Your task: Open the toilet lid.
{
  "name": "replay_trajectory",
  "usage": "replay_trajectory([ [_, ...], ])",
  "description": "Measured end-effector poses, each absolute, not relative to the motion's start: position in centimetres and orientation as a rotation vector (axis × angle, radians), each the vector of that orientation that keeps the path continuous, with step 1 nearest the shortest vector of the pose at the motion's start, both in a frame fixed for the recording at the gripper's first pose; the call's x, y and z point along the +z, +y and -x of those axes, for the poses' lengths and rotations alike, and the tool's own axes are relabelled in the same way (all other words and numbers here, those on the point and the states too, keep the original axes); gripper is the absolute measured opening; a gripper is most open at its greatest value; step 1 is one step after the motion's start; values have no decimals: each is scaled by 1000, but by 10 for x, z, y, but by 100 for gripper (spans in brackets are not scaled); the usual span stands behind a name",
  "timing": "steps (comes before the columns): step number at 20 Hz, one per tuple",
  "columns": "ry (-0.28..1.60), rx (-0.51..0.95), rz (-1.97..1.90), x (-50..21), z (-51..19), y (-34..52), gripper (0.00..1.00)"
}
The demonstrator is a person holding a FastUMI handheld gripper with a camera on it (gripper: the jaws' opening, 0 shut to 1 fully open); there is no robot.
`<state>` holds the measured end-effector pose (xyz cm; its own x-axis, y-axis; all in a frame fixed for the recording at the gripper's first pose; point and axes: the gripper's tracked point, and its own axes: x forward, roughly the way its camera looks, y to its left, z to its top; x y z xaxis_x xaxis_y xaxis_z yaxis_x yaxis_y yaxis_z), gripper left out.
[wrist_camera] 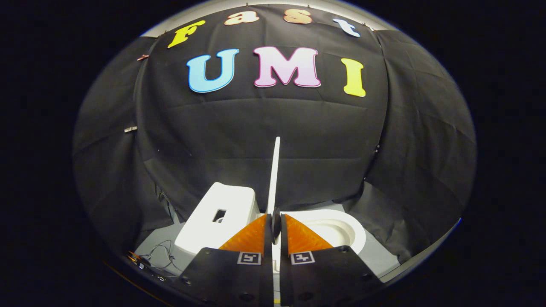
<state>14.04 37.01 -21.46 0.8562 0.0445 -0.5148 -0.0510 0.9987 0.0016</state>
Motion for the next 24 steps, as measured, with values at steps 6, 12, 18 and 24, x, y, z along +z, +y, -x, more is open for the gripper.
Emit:
replay_trajectory([
  [6,505,59,106,-216,-134,423,11],
  [12,481,100,194,-224,-125,472,11],
  [18,448,94,293,-226,-122,494,11],
  [24,415,91,363,-222,-125,489,18],
])
